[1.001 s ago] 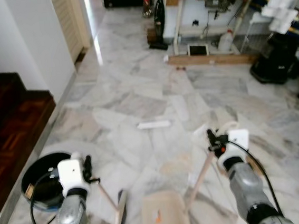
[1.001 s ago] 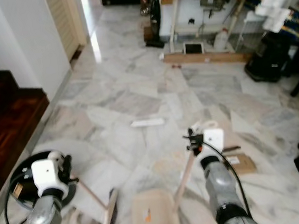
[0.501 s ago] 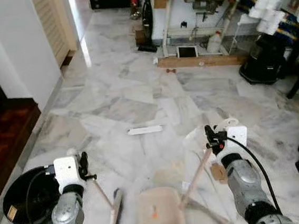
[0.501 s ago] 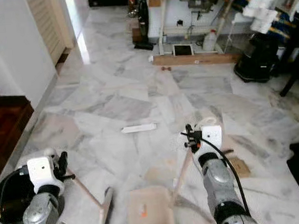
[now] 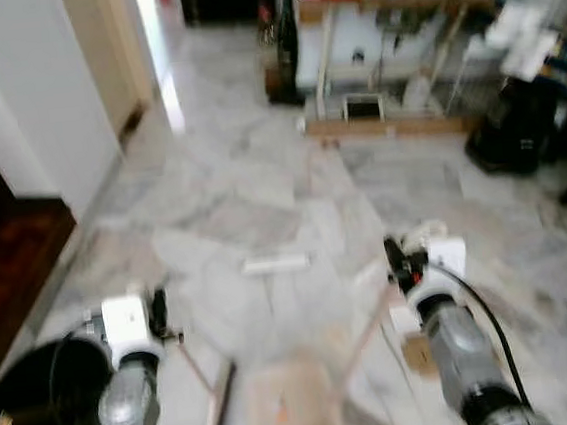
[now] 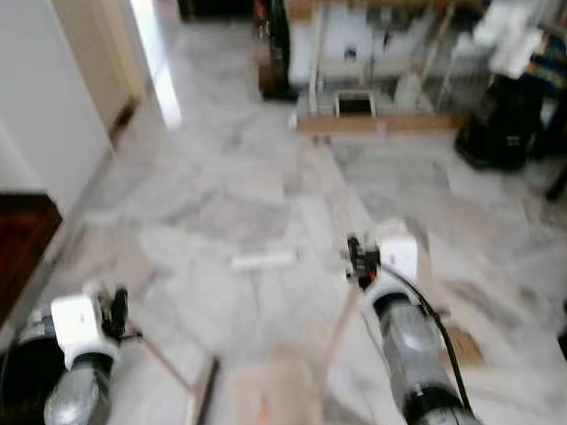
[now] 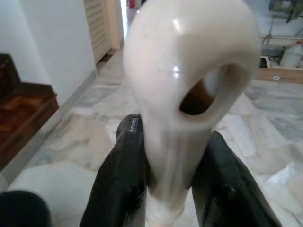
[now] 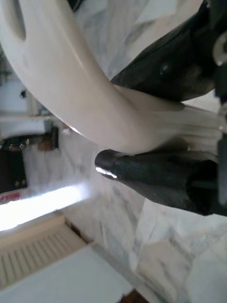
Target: Sweep floor
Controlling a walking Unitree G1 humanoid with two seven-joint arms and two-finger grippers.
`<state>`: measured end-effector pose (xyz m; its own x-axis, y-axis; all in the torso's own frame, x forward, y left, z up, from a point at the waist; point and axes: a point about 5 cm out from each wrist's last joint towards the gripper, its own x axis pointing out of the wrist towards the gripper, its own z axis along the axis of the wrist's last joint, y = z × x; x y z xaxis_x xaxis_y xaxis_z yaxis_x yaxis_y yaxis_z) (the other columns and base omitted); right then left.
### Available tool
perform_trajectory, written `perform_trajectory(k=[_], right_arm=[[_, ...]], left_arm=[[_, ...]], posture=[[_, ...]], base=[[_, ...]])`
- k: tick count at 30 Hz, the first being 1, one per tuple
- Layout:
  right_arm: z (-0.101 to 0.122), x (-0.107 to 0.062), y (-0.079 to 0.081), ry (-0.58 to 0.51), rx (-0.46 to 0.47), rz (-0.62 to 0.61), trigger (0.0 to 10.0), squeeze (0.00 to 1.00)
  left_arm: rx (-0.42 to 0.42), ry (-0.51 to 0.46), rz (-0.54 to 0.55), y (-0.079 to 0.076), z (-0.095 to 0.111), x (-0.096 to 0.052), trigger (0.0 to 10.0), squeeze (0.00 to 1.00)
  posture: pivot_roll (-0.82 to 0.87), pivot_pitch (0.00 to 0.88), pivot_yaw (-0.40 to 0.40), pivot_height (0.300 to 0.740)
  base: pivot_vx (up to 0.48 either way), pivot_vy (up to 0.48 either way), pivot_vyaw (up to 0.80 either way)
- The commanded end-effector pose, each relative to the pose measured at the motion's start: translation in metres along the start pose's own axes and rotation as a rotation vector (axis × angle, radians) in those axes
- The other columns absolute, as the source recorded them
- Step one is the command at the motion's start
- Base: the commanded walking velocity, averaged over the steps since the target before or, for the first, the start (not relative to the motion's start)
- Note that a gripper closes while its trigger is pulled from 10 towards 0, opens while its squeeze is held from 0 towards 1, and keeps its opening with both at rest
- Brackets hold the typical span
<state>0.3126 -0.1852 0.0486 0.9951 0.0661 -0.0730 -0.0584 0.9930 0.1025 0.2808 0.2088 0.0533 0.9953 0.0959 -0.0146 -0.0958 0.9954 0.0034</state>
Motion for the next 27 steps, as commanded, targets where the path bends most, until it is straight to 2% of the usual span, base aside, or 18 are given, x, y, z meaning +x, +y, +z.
perform_trajectory(k=[1, 4, 8, 14, 16, 20, 27], right_arm=[[0.0136, 0.0055, -0.0034, -0.05, -0.052, 0.004, 10.0, 0.0], [0.0138, 0.0059, -0.0018, -0.052, -0.054, 0.01, 10.0, 0.0], [0.0131, 0.006, 0.0001, -0.054, -0.021, 0.017, 10.0, 0.0], [0.0128, 0.0055, 0.0009, -0.055, -0.039, 0.024, 10.0, 0.0], [0.013, 0.0054, 0.0016, -0.056, -0.055, 0.03, 10.0, 0.0], [0.0117, 0.0052, 0.0019, -0.052, -0.022, 0.023, 10.0, 0.0], [0.0136, 0.0055, 0.0017, -0.065, -0.009, 0.025, 10.0, 0.0]], left_arm=[[0.001, -0.005, -0.007, -0.0003, 0.002, 0.0011, 10.0, 0.0], [0.001, -0.008, -0.01, -0.0005, 0.0027, 0.0018, 10.0, 0.0], [0.001, -0.009, -0.01, -0.0005, 0.0031, 0.0025, 10.0, 0.0], [0.0, -0.009, -0.015, -0.0014, 0.0029, 0.0022, 10.0, 0.0], [-0.002, -0.009, -0.018, -0.0021, 0.003, 0.0024, 10.0, 0.0], [-0.002, -0.011, -0.019, -0.0024, 0.0036, 0.0029, 10.0, 0.0], [0.002, -0.024, -0.015, -0.0009, 0.0077, 0.0044, 10.0, 0.0]], posture=[[0.04, 0.0, -0.032, 0.74], [0.04, 0.0, -0.033, 0.74], [0.04, 0.0, -0.031, 0.74], [0.04, 0.0, -0.029, 0.74], [0.04, 0.0, -0.029, 0.74], [0.04, 0.0, -0.03, 0.74], [0.04, 0.0, -0.03, 0.74]], base=[[0.33, 0.0, 0.8], [0.33, 0.0, 0.8], [0.331, 0.0, 0.0], [0.332, 0.0, 0.0], [0.332, 0.0, 0.8], [0.332, 0.0, 0.72], [0.332, 0.0, 0.0]])
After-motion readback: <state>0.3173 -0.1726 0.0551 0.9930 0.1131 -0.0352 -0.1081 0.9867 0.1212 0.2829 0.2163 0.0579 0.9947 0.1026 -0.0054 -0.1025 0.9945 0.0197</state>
